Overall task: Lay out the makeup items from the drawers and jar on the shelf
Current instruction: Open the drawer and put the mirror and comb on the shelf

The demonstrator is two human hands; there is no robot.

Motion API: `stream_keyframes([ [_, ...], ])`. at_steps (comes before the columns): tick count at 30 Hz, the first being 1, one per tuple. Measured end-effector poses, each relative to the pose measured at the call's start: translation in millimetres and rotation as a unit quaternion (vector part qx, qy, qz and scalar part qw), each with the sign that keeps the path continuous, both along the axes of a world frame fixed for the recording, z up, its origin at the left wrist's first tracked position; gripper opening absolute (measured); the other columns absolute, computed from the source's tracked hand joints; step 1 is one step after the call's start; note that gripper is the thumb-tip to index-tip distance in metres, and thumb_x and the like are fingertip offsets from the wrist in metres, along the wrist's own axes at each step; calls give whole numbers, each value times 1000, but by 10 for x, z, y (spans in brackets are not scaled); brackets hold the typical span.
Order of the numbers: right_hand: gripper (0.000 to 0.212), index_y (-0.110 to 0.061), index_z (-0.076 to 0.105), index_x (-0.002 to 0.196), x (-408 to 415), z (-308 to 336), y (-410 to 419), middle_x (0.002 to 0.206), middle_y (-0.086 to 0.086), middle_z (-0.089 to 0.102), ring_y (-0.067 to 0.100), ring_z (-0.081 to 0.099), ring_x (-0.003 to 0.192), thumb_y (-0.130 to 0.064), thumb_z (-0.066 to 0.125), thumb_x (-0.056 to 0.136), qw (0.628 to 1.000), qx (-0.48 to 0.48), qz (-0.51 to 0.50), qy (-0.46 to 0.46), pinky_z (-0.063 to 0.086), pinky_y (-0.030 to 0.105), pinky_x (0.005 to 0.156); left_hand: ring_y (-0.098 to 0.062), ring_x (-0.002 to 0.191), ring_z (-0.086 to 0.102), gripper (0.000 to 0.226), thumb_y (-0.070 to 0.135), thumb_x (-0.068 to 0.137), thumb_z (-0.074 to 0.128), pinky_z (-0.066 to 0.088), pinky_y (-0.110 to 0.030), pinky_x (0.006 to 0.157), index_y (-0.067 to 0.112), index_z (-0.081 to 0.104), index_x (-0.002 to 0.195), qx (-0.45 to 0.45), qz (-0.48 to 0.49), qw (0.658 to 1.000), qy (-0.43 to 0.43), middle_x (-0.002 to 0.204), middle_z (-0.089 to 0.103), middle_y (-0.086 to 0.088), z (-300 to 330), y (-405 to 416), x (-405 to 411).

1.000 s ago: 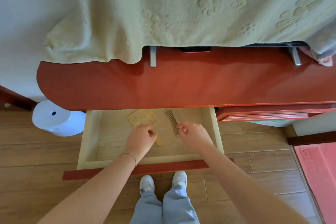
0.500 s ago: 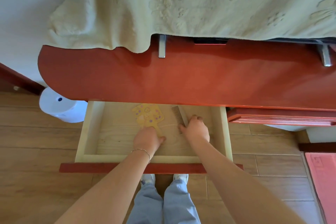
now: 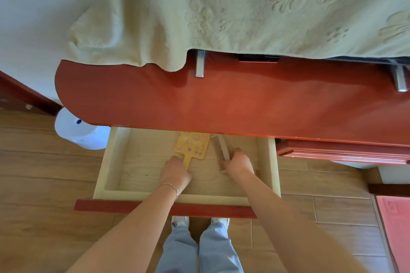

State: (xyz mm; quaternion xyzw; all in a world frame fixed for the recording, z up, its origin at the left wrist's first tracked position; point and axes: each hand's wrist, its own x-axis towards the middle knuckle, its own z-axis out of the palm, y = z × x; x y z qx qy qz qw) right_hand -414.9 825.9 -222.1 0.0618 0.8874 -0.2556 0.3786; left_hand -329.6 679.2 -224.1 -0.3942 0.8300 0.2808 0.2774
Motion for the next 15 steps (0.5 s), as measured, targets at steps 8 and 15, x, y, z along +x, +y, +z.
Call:
stream_keyframes([
  [8, 15, -11, 55, 103, 24, 129, 91, 88, 4, 65, 18, 67, 64, -11, 51, 88, 991, -107, -67, -43, 58, 33, 64, -15, 62, 53, 26, 13, 82, 60, 38, -24, 49, 11, 45, 103, 141, 31, 989, 43, 79, 56, -2, 143, -132, 105],
  [15, 8, -8, 55, 93, -61, 565, 302, 80, 9, 63, 21, 66, 58, -6, 55, 86, 981, -127, -59, -133, 59, 32, 65, -10, 67, 57, 13, 6, 85, 59, 49, -18, 65, 3, 65, 96, 368, 47, 928, 23, 80, 63, -6, 642, -305, 132],
])
